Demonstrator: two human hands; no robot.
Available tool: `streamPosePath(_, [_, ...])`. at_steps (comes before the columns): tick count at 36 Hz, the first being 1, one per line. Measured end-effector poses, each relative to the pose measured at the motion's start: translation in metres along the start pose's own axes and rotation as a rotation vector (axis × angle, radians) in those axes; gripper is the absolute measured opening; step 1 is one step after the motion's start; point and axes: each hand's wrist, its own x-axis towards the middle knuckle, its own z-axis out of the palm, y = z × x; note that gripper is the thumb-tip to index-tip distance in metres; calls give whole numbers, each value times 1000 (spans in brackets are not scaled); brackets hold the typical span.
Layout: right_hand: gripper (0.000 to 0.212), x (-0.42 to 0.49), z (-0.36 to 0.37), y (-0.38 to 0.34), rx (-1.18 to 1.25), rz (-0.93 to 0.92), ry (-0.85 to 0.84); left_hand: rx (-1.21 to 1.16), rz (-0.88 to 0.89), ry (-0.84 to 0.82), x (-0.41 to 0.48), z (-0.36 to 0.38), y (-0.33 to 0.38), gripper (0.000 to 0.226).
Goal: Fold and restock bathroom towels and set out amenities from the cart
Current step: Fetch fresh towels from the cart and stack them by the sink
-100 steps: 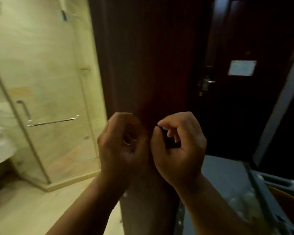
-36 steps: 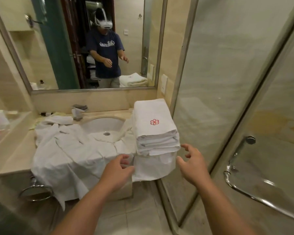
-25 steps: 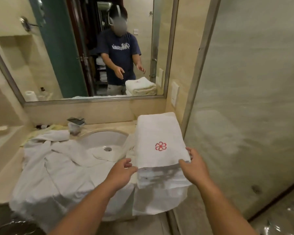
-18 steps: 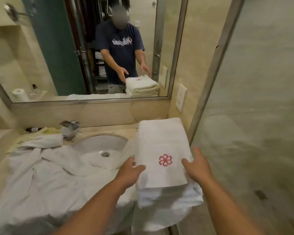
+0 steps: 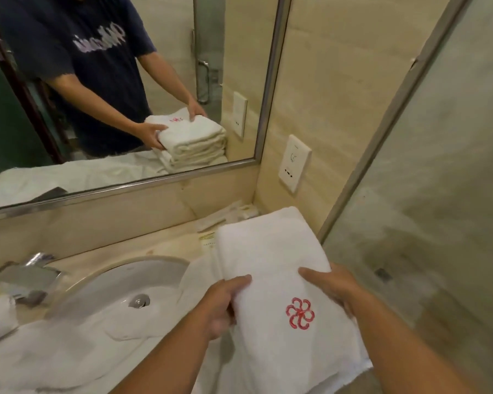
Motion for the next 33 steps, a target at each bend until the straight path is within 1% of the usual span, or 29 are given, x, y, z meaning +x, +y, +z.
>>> streamPosePath(2, [57, 3, 4, 1, 42, 26, -16, -161, -78, -120, -4, 1, 3, 40])
streamPosePath(3, [60, 4, 6, 3, 68, 36, -31, -209, -101, -172, -6, 2, 4, 39])
streamPosePath(5, [71, 5, 6, 5, 128, 37, -49, -229, -122, -238, -5, 6, 4, 42])
streamPosePath(7, [73, 2, 3, 6, 200, 21, -61, -203, -114, -284, -1, 9, 8, 55])
streamPosePath(10, [60, -15, -1, 1, 297, 9, -100, -143, -94, -355, 8, 11, 16, 81])
streamPosePath(12, [65, -28, -7, 1, 348, 2, -132, -100, -84, -435, 10, 14, 23, 88])
streamPosePath(15, [73, -47, -20, 3, 493, 6, -159, -92, -51, -584, 2, 27, 35, 85])
streamPosePath(18, [99, -69, -35, 8, 622, -2, -183, -141, -7, -731, -12, 48, 46, 80])
streamPosePath(19, [102, -77, -41, 9, 654, -13, -191, -150, 4, -768, -18, 55, 49, 80])
streamPosePath(22, [97, -109, -60, 13, 740, -77, -198, -154, 25, -845, -32, 79, 52, 82])
streamPosePath(25, [92, -147, -83, 23, 771, -195, -94, -101, 8, -890, -51, 104, 45, 86])
streamPosePath(28, [68, -189, -104, 41, 779, -311, 69, 30, 12, -914, -74, 135, 31, 91])
streamPosePath(29, [63, -204, -110, 49, 794, -344, 139, 75, 24, -917, -83, 146, 25, 92])
streamPosePath(33, [57, -271, -134, 88, 863, -479, 365, 263, 107, -901, -127, 190, -8, 95])
